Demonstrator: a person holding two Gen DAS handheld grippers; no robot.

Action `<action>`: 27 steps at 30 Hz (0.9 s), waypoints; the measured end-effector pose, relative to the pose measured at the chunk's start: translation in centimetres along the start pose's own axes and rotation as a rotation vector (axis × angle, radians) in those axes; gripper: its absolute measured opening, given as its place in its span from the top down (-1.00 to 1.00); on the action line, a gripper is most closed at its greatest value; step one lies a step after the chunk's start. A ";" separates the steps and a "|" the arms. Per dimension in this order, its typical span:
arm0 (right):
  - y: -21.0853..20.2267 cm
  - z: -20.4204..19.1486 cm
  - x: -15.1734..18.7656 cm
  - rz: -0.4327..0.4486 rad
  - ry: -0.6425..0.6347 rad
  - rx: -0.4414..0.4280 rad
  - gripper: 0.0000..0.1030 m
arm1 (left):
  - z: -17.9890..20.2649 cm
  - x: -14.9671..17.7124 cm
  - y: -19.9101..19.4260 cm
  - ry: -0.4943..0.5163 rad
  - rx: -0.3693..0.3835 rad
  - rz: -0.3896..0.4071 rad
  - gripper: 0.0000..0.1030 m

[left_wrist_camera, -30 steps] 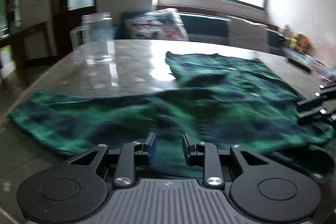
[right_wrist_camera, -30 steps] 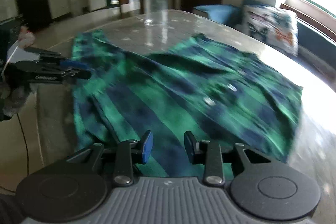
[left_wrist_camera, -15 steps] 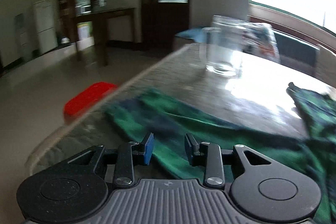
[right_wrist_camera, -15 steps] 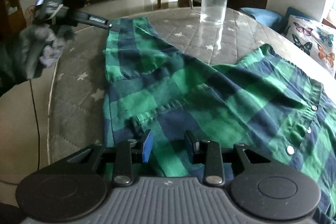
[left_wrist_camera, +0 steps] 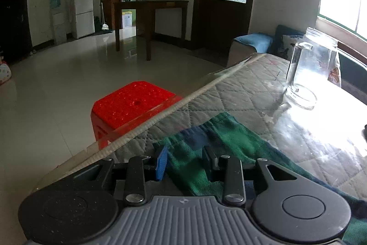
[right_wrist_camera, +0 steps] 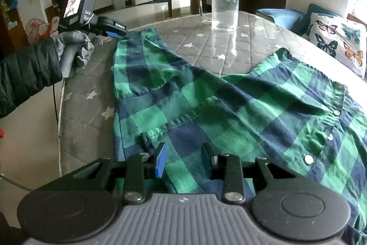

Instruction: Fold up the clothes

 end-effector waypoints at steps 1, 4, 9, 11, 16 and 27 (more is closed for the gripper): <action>-0.1 0.1 0.0 0.002 0.003 -0.001 0.37 | -0.1 0.0 0.0 -0.007 -0.004 0.000 0.29; -0.6 0.3 -0.1 0.013 0.017 0.001 0.36 | -0.5 0.0 -0.1 -0.032 -0.019 0.005 0.28; -0.9 0.7 0.1 0.020 0.032 0.003 0.36 | -0.8 0.2 -0.1 -0.036 -0.039 0.011 0.18; -0.8 0.9 0.1 0.021 0.040 0.006 0.36 | -0.4 0.1 0.0 -0.008 -0.043 0.005 0.23; -1.3 1.3 0.2 0.036 0.066 0.019 0.37 | 0.5 -0.3 0.1 0.004 0.033 -0.001 0.90; -5.6 4.2 0.2 0.123 0.234 0.014 0.37 | 8.5 -1.5 -13.2 0.082 0.345 0.237 0.93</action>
Point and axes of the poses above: each gripper's, at about its wrist camera, not at the fingertips, and y roughly the way its jaws point, z to its right, x to its underside, the point moved 5 cm from there along y, roughly the way its jaws point, and after that the axes turned 6 degrees about y, right-handed, at the moved point
